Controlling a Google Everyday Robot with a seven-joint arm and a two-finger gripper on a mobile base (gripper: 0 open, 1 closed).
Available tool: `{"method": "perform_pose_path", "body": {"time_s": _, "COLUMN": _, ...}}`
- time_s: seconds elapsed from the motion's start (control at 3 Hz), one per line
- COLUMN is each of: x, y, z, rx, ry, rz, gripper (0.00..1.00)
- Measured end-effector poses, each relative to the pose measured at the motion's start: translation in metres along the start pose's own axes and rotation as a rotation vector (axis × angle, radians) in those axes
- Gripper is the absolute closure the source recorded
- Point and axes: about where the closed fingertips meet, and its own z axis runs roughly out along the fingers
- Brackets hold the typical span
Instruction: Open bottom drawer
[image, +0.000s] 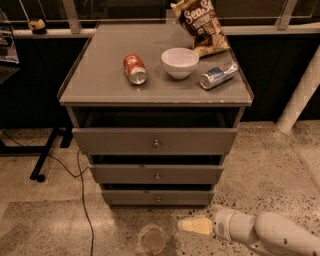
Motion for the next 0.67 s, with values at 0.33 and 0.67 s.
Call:
{"method": "perform_pose_path", "body": {"time_s": 0.33, "x": 0.005, "y": -0.005, "z": 0.014, "rx": -0.002, "ry": -0.033, "rz": -0.001, "gripper": 0.0}}
{"method": "perform_pose_path", "body": {"time_s": 0.67, "x": 0.01, "y": -0.012, "z": 0.033, "rx": -0.009, "ry": -0.046, "rz": 0.015, "gripper": 0.0}}
